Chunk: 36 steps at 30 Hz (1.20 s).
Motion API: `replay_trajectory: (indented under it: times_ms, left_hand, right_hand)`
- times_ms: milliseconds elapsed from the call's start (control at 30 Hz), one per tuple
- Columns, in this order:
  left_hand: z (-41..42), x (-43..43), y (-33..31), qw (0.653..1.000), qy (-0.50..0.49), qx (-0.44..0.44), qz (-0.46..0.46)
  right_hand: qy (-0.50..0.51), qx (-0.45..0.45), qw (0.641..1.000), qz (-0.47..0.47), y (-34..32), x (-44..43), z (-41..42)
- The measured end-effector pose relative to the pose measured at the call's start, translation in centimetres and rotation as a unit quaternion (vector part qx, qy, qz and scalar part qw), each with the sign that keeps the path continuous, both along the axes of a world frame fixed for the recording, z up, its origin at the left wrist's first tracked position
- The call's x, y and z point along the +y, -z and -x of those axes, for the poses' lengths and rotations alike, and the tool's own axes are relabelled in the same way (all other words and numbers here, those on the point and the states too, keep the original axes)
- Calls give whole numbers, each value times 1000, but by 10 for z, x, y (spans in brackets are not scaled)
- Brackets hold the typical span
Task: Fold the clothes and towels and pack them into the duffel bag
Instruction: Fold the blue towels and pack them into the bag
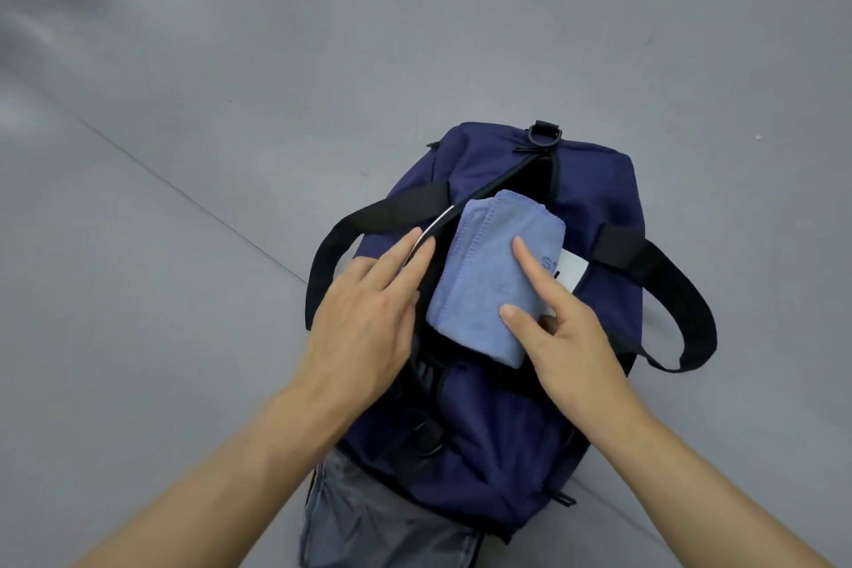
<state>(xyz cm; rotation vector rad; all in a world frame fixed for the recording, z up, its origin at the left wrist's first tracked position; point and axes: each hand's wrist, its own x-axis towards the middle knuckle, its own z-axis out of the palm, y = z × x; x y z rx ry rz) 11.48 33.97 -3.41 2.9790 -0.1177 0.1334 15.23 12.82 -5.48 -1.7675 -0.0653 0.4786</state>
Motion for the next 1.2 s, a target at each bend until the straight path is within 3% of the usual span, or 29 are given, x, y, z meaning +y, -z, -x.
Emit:
replay_trajectory:
  times_ms: [433,600,800,1033,1200]
  left_hand:
    - [-5,-2,-68,997,-36,-69,23]
    - [-7,-2,-65,998,-14,-66,14]
    - [-9,5,-68,997,-8,-71,13]
    - [-10,12,-66,997,-19,-70,2]
    - [-10,11,-70,996,-7,-87,19]
  right_hand:
    - [-5,43,998,46,5,5,-6]
    - [-15,19,999,44,5,30,-28]
    - [-22,21,999,-22,22,90,-56]
    - [-61,-8,997,56,54,110,-50]
    - [-30,17,999,5,38,130,-58]
